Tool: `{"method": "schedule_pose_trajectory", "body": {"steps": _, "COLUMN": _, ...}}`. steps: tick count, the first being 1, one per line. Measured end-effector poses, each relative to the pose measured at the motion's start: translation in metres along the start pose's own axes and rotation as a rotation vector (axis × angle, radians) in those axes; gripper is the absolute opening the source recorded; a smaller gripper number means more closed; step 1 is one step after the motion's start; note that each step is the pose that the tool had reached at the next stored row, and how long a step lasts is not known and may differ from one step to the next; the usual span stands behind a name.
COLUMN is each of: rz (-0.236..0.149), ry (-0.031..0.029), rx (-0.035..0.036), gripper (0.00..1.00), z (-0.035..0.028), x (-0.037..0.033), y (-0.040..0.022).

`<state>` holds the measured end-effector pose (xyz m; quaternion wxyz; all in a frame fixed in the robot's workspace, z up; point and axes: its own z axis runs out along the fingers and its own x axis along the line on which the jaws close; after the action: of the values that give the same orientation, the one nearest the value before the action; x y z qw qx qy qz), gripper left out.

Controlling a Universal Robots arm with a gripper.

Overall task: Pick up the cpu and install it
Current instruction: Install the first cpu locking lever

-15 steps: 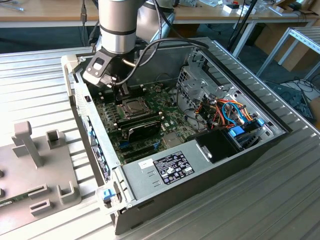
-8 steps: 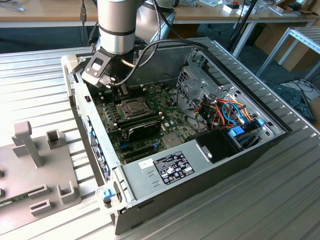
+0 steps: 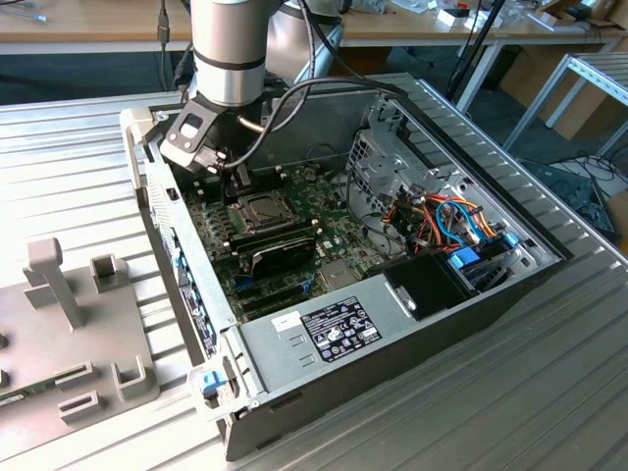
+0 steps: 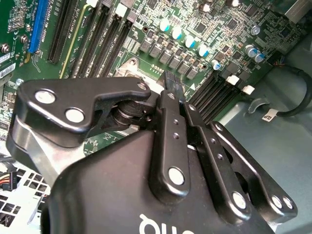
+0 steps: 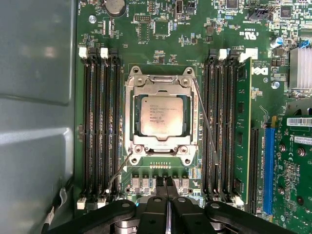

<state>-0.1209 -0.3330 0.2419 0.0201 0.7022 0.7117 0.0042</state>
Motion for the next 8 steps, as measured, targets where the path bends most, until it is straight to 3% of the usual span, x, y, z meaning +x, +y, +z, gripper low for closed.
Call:
{"method": "schedule_pose_trajectory", "body": {"steps": 4, "rz": -0.001, "ry": 0.0000, "rx": 0.0000, "gripper": 0.11, "z": 0.0000, "x": 0.0000, "y": -0.0001}}
{"method": "schedule_pose_trajectory", "body": {"steps": 8, "rz": -0.089, "ry": 0.0031, "rx": -0.0020, "gripper": 0.11, "z": 0.0000, "x": 0.0000, "y": -0.0001}}
